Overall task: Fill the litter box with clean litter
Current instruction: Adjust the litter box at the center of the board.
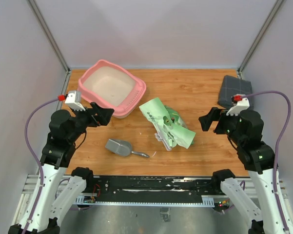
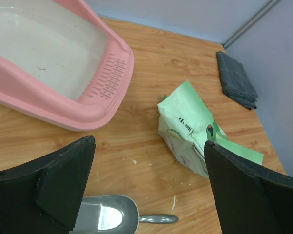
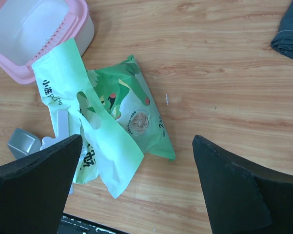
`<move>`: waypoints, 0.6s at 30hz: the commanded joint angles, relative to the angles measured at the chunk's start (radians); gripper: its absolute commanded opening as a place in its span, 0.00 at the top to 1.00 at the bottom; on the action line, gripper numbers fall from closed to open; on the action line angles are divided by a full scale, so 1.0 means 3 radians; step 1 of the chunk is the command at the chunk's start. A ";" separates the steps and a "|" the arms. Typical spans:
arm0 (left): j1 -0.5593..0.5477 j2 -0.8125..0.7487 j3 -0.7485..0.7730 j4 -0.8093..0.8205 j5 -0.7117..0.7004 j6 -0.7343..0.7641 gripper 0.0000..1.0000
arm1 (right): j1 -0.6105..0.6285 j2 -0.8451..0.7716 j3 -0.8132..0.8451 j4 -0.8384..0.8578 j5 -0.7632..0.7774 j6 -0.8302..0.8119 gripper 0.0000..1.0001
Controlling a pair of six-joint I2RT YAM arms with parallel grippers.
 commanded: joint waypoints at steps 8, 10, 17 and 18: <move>-0.0022 0.0033 0.0000 0.0073 0.0017 0.0019 0.01 | 0.0047 -0.0156 -0.0041 0.0053 0.0032 -0.0006 0.02; -0.0022 0.0040 -0.0017 0.0102 -0.0029 0.0016 0.01 | 0.0048 -0.0156 -0.0061 0.0051 0.0035 -0.0011 0.02; -0.0020 0.0246 -0.0002 0.0177 -0.0508 -0.0042 0.01 | 0.0048 -0.0182 -0.0097 0.0055 0.0109 0.0012 0.02; -0.0022 0.0330 0.0041 0.0197 -0.0592 -0.0050 0.01 | 0.0048 -0.0202 -0.0109 0.0069 0.0112 0.0022 0.02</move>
